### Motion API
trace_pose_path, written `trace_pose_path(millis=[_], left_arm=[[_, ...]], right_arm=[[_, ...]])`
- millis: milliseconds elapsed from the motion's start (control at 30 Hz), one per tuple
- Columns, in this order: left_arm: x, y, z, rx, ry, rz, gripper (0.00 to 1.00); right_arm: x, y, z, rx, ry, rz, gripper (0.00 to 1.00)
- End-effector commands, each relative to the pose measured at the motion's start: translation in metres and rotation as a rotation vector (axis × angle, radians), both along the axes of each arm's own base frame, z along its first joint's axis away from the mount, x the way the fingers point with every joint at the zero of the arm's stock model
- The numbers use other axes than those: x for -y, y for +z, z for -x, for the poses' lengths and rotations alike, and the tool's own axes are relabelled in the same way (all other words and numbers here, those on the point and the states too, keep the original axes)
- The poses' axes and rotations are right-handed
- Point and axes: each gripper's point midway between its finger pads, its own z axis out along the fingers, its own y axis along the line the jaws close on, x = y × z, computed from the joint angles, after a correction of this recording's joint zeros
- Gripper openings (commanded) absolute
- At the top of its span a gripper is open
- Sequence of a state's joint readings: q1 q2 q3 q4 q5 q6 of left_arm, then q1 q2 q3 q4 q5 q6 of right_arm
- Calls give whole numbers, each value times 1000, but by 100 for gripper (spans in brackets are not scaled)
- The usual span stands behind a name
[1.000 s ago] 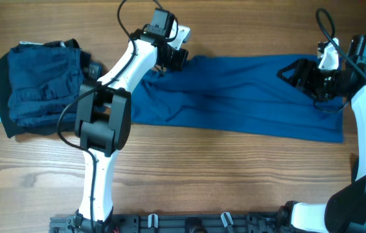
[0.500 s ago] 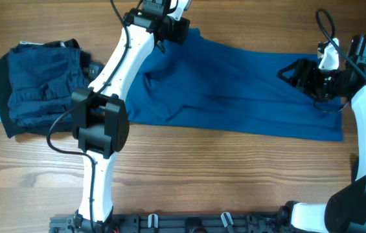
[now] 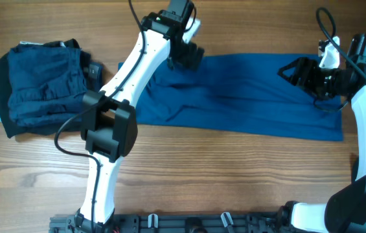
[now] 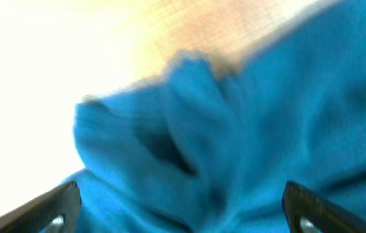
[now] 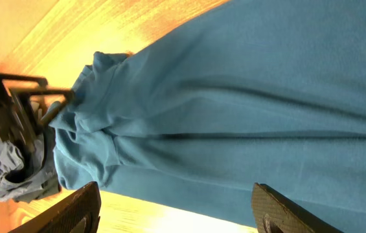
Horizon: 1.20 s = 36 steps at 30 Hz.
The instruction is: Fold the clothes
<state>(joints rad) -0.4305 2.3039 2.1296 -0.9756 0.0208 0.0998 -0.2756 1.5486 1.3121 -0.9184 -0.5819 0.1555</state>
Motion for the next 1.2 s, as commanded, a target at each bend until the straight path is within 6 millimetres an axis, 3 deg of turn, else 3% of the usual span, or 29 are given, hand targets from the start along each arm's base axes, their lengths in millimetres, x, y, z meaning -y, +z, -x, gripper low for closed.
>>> trace_pose_path(millis=[0,133,367,433,500,567,633,933,1033,1167], left_arm=[[-33,10,-37,97,89,2,100],[-42,-27,-50,23,91,105,96],[-29,-75,-33,-165,42,285,83],[-26,-79,-25,-203,36,304,66],[-26,-78,-22,-216,35,307,43],[-25,-70,-25,-197,32,312,5],[-26,-57,-31,-165,30,321,4],[-26,71,-80,208,-14,401,4],[-26,89,-83,258,-18,406,4],[-30,88,-78,240,-8,389,4]], right_arm=[[1,-1,-4,-1,-2,9,75],[1,0,-4,-1,-2,9,75],[1,-1,-4,-3,-4,7,75],[1,-1,-3,-4,-4,6,75],[1,-1,-3,-6,-5,6,75],[1,-1,-3,-6,-5,5,75],[1,-1,-3,-11,-10,2,75],[0,-2,0,-23,-8,-1,75],[0,-2,0,-21,-4,2,75],[0,-2,0,-21,-3,3,75]])
